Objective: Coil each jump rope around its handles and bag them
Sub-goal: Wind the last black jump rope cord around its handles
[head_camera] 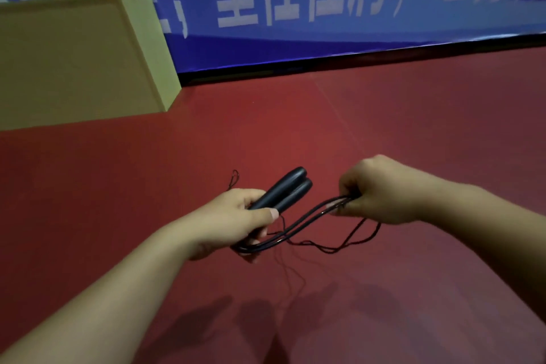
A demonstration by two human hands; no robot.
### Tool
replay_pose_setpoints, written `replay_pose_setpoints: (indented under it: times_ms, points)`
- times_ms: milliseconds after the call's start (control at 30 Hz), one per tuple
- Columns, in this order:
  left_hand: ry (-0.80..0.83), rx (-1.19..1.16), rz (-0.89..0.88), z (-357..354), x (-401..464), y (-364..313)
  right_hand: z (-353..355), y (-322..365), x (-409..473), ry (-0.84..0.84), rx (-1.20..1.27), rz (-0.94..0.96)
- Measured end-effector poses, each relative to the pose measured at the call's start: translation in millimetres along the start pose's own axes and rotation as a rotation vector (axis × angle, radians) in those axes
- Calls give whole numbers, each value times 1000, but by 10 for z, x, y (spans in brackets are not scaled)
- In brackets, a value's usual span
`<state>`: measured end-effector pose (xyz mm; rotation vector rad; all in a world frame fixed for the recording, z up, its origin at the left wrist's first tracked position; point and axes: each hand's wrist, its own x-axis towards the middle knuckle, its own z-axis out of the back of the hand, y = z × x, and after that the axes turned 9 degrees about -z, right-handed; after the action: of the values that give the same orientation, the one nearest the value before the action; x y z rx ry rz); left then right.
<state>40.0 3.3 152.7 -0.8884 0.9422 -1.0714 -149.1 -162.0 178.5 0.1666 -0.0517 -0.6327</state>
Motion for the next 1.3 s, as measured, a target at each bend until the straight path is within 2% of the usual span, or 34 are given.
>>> replay_pose_setpoints:
  times_ms: [67, 133, 167, 233, 300, 367, 433, 567, 700, 867, 967, 1133, 1200, 1300]
  points:
    - [10, -70, 10, -4, -9, -34, 36, -39, -9, 82, 79, -80]
    - [21, -87, 13, -5, -36, -54, 15, -102, -78, 180, 340, -146]
    - [25, -80, 9, -5, -53, -54, 1, -127, -126, 253, 447, -141]
    - [33, -44, 6, 12, -85, -29, 8, -162, -180, 414, 487, -74]
    - [68, -1, 21, 27, -126, 7, 52, -188, -208, 477, 556, -9]
    - [101, 24, 37, 37, -165, 44, 96, -217, -190, 431, 716, 32]
    - [110, 20, 53, 43, -184, 59, 83, -232, -180, 351, 752, 44]
    - [100, 122, 100, 16, -122, 39, -96, -249, -115, 186, 520, -8]
    - [90, 243, 111, -32, -62, 80, -199, -201, 11, 92, 452, -7]
    - [84, 5, 111, -33, -17, 60, -252, -116, 125, 19, 575, -77]
    - [107, -39, 123, -19, -20, 28, -270, -89, 178, -22, 721, -93]
    - [-1, -175, 164, -42, -6, 14, -289, -67, 217, -38, 848, -140]
    - [-2, -182, 161, -47, -13, -8, -294, -49, 214, -38, 854, -160]
    - [92, -102, 156, -55, -32, -21, -276, -19, 198, -35, 938, -184]
